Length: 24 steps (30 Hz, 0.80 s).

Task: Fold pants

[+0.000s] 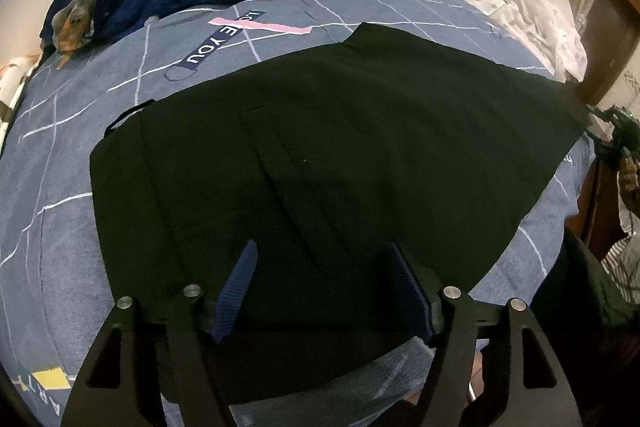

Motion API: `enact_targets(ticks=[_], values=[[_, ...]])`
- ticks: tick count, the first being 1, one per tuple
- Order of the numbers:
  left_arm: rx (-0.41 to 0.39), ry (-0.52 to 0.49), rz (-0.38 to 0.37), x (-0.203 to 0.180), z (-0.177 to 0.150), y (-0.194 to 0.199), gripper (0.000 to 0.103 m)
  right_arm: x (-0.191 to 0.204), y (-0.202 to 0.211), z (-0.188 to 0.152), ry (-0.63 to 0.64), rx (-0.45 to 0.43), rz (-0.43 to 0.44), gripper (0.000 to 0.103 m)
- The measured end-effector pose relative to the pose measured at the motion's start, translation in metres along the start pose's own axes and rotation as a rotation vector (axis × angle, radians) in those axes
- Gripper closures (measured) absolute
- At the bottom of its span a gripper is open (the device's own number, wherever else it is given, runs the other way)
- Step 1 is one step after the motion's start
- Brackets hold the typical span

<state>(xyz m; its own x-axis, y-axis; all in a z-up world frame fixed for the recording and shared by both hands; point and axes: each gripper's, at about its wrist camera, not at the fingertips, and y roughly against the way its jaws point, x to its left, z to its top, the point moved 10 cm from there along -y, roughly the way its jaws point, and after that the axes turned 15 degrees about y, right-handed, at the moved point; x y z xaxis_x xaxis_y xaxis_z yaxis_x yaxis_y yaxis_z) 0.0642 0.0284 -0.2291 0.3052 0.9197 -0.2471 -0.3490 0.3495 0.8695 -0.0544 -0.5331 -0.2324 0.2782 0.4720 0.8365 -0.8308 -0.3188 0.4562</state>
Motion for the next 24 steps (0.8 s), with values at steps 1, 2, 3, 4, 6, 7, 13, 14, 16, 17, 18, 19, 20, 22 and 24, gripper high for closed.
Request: enact_targets(ticks=[1, 2, 3, 4, 6, 7, 13, 14, 16, 17, 18, 19, 20, 22, 24], values=[[0.000, -0.001, 0.000, 0.000, 0.000, 0.000, 0.032, -0.007, 0.007, 0.008, -0.002, -0.018, -0.017, 0.065], [-0.001, -0.003, 0.001, -0.001, -0.001, 0.000, 0.032, -0.015, 0.013, 0.016, -0.005, -0.038, -0.035, 0.066], [-0.002, -0.005, 0.003, -0.001, -0.001, 0.000, 0.032, -0.025, 0.021, 0.025, -0.024, -0.067, -0.047, 0.079], [-0.003, -0.006, 0.005, -0.001, -0.001, -0.001, 0.031, -0.032, 0.028, 0.033, -0.042, -0.090, -0.050, 0.089], [-0.006, -0.007, 0.008, -0.002, -0.001, -0.001, 0.031, -0.049, 0.038, 0.045, -0.062, -0.105, -0.097, 0.097], [-0.006, -0.008, 0.009, -0.002, -0.001, -0.001, 0.030, -0.054, 0.040, 0.050, -0.067, -0.105, -0.108, 0.098], [0.002, -0.014, 0.016, -0.003, -0.001, -0.002, 0.028, -0.071, 0.056, 0.062, -0.092, -0.133, -0.146, 0.098], [0.000, -0.012, 0.014, -0.004, -0.001, -0.002, 0.027, -0.073, 0.057, 0.059, -0.094, -0.129, -0.146, 0.098], [-0.001, -0.012, 0.015, -0.005, -0.001, -0.002, 0.026, -0.073, 0.058, 0.055, -0.079, -0.135, -0.141, 0.098], [0.000, -0.014, 0.016, -0.006, -0.001, -0.003, 0.026, -0.070, 0.061, 0.056, -0.072, -0.151, -0.127, 0.097], [0.001, -0.018, 0.019, -0.007, -0.001, -0.003, 0.025, -0.067, 0.066, 0.057, -0.057, -0.172, -0.127, 0.096], [0.003, -0.022, 0.023, -0.007, -0.001, -0.004, 0.024, -0.060, 0.066, 0.059, -0.040, -0.190, -0.141, 0.095], [0.004, -0.024, 0.024, -0.008, -0.001, -0.004, 0.023, -0.053, 0.069, 0.061, -0.025, -0.207, -0.138, 0.095], [0.003, -0.025, 0.023, -0.008, -0.001, -0.004, 0.023, -0.039, 0.074, 0.064, 0.007, -0.244, -0.142, 0.095], [0.000, -0.019, 0.020, -0.009, -0.001, -0.005, 0.023, -0.012, 0.067, 0.062, 0.062, -0.239, -0.081, 0.095]])
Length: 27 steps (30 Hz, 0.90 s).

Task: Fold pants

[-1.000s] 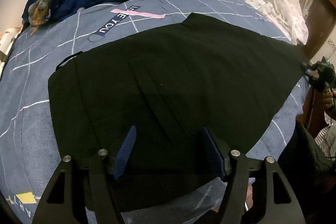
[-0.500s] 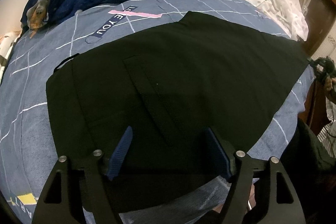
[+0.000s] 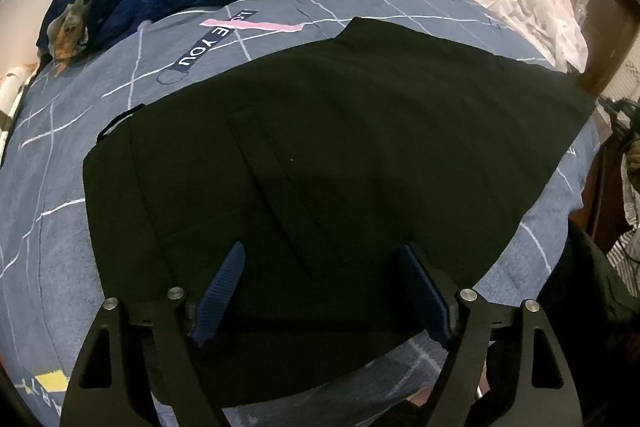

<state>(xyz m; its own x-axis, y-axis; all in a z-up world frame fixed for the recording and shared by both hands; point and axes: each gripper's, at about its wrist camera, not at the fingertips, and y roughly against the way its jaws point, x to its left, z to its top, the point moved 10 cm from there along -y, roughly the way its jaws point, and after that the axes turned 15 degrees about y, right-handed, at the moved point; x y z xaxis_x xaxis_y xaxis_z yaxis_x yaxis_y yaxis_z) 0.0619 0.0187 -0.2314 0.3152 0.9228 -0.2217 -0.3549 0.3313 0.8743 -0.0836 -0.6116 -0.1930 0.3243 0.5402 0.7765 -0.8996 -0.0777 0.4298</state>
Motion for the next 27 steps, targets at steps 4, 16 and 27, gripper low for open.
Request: enact_targets(ticks=[4, 16, 27], values=[[-0.004, -0.001, 0.001, -0.002, 0.000, -0.001, 0.022, 0.046, -0.033, -0.032, 0.182, 0.159, 0.041, 0.095], [-0.015, -0.005, -0.013, 0.000, 0.001, -0.001, 0.018, 0.031, -0.076, -0.083, 0.370, 0.392, -0.101, 0.103], [-0.017, -0.001, -0.008, 0.001, 0.000, -0.001, 0.016, 0.049, -0.074, -0.034, 0.430, 0.303, -0.124, 0.091]])
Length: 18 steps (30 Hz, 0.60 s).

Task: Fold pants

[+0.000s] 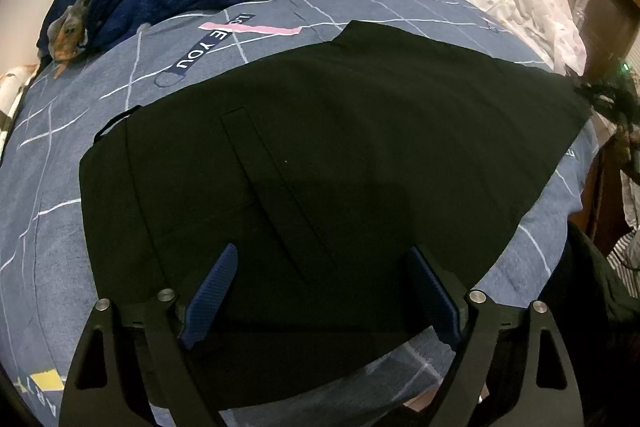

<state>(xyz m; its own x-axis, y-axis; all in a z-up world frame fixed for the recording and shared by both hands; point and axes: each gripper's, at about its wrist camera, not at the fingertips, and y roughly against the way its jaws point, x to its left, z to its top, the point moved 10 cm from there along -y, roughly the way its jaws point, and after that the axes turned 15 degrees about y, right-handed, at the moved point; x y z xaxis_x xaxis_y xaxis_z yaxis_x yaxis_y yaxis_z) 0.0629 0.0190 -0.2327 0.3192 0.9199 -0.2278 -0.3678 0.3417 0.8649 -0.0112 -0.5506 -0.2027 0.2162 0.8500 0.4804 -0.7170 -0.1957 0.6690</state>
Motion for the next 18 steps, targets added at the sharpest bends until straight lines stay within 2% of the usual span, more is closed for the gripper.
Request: enact_targets(ticks=[2, 6, 9, 11, 15, 18], values=[[-0.001, -0.001, 0.006, -0.001, -0.001, 0.000, 0.016, 0.024, -0.024, 0.004, 0.070, 0.067, 0.049, 0.091], [0.005, -0.003, 0.015, -0.002, -0.001, -0.001, 0.016, 0.055, -0.068, 0.007, 0.215, 0.184, 0.062, 0.091], [0.007, -0.002, 0.017, -0.002, -0.001, -0.001, 0.016, 0.060, -0.091, 0.010, 0.263, 0.243, 0.024, 0.092], [0.010, -0.002, 0.021, -0.003, -0.001, -0.001, 0.015, 0.047, -0.096, 0.014, 0.260, 0.265, -0.005, 0.099], [0.017, 0.006, 0.024, -0.004, -0.001, -0.002, 0.014, 0.012, -0.086, 0.034, 0.216, 0.243, -0.052, 0.100], [0.020, 0.007, 0.030, -0.005, -0.001, -0.004, 0.012, -0.031, -0.071, 0.048, 0.135, 0.218, -0.087, 0.103]])
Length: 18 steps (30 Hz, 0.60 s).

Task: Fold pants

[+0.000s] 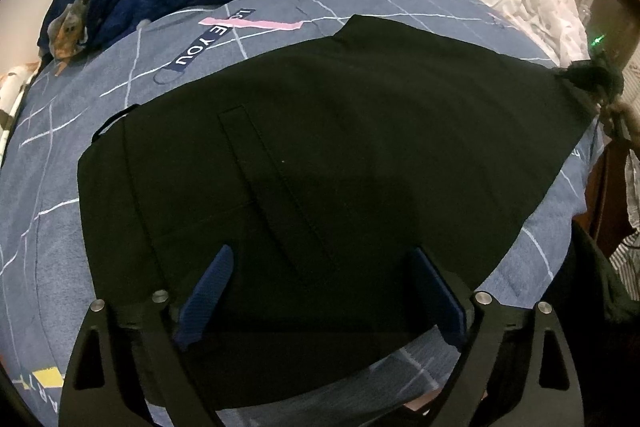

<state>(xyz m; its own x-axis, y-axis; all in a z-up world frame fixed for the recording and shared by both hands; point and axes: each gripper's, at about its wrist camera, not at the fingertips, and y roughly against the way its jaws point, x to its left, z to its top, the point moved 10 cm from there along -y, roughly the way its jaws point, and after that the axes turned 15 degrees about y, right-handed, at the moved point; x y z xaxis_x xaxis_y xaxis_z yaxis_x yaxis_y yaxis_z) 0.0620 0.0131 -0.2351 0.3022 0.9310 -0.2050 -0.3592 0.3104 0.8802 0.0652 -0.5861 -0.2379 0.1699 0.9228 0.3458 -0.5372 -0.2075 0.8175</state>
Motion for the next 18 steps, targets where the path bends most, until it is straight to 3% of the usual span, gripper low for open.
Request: enact_targets(ticks=[9, 11, 14, 17, 18], values=[[0.008, -0.005, 0.013, -0.002, 0.000, -0.002, 0.008, -0.099, 0.045, -0.003, -0.196, -0.090, -0.085, 0.103], [0.010, -0.009, 0.016, -0.003, 0.000, -0.003, 0.007, -0.109, 0.056, -0.006, -0.227, -0.111, -0.069, 0.103], [0.013, -0.008, 0.016, -0.003, 0.001, -0.004, 0.006, -0.135, 0.087, -0.018, -0.274, -0.145, -0.196, 0.082], [0.008, -0.011, 0.015, -0.004, 0.001, -0.004, 0.005, -0.148, 0.123, -0.036, -0.376, -0.253, -0.138, 0.076], [0.006, -0.012, 0.015, -0.005, 0.001, -0.005, 0.005, -0.148, 0.132, -0.042, -0.391, -0.278, -0.111, 0.070]])
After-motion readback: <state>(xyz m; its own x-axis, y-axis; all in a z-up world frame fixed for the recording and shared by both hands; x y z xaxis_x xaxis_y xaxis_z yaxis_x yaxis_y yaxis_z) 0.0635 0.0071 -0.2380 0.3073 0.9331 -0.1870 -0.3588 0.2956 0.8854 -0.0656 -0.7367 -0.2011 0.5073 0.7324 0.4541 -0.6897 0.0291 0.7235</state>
